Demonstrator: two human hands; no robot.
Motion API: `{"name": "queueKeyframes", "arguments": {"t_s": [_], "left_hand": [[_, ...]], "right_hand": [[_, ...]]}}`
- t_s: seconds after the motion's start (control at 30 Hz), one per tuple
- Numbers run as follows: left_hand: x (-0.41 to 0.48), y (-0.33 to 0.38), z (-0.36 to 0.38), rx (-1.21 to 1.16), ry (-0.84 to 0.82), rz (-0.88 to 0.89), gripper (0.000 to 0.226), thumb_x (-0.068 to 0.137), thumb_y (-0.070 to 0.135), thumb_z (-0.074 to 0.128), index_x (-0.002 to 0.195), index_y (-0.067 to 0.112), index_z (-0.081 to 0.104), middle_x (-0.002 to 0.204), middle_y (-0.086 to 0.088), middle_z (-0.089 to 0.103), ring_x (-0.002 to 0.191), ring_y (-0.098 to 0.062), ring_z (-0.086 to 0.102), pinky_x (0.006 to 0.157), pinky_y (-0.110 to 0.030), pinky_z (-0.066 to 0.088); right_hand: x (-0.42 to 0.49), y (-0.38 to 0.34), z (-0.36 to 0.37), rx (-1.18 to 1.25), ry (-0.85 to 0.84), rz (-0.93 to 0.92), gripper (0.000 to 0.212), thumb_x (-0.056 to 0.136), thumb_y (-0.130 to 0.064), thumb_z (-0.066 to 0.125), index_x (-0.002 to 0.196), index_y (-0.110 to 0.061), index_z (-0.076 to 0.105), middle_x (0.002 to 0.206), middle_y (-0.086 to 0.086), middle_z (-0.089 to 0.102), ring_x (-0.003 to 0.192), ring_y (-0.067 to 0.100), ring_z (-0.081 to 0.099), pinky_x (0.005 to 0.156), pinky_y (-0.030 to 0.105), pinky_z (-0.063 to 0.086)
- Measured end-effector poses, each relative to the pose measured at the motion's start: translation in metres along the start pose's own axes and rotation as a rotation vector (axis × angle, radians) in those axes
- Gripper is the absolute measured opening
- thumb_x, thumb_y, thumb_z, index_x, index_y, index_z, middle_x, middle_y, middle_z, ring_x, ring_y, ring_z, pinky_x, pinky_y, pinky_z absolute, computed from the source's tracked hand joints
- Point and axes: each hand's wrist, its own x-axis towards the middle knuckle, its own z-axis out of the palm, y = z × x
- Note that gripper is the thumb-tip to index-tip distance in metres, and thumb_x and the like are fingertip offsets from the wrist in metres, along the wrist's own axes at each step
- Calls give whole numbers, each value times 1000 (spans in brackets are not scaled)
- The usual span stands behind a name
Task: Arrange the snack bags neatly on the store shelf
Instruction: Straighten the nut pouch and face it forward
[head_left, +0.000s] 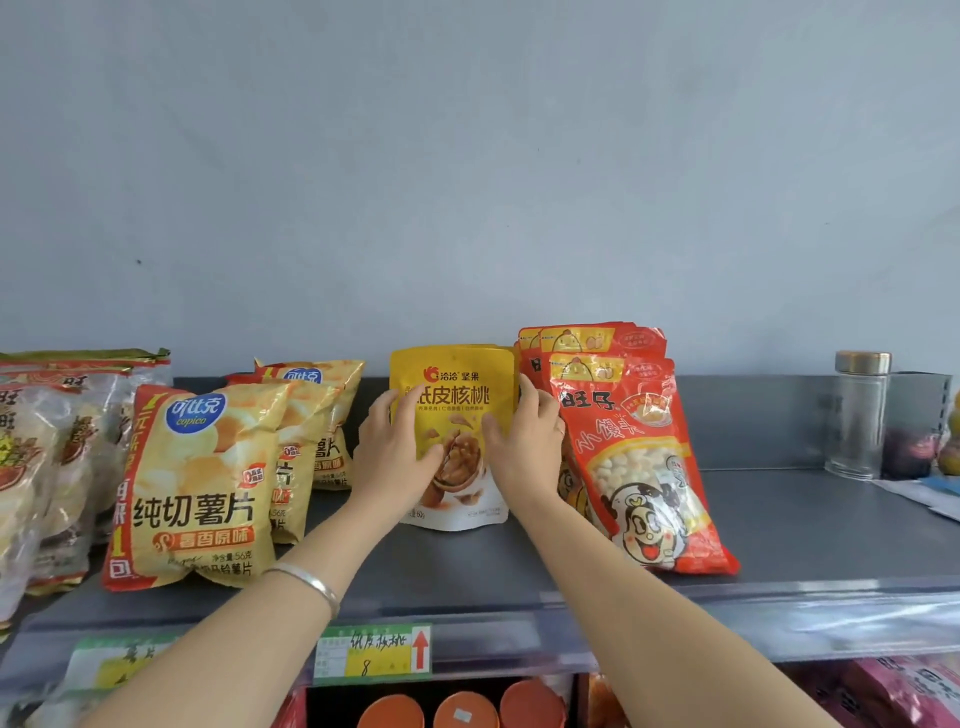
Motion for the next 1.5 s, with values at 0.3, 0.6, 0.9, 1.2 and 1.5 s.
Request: {"name": "queueKeyframes", "arguments": {"t_s": [0.3,0.6,0.9,1.2,1.5], "left_hand": [[42,23,-32,56,48,69,46,94,30,52,138,24,42,149,-5,25,137,-24,24,107,-39,27],[143,0,-45,85,-163,155,23,97,24,45,115,23,60,133,0,49,125,-20,42,102,-38,37],[227,-23,-21,145,-485,288,23,96,19,50,116,20,62,122,2,59,102,-9,51,86,-22,38],[248,-36,7,231,-606,239,39,93,20,57,131,17,52,130,-3,54,116,-19,52,94,-29,44],[258,-42,30,379,-659,270,3,92,18,57,94,17,59,97,-1,57,90,-17,54,78,-27,45]], "right_hand": [[54,-20,-27,-52,-12,-223,42,99,-28,43,141,-20,42,144,6,39,132,31,34,104,40,32],[145,-48,-27,-309,-352,-324,33,100,-18,42,129,-17,57,130,6,58,116,25,54,92,34,46],[199,-70,-5,-605,-629,-408,29,92,-12,60,121,-13,65,124,2,62,115,18,54,88,25,38],[213,-70,19,-609,-808,-334,27,89,-21,65,115,-14,69,118,0,68,111,15,58,92,26,40],[222,-57,38,-682,-819,-372,21,89,-19,65,108,-12,70,107,3,68,94,16,58,83,26,46]]}}
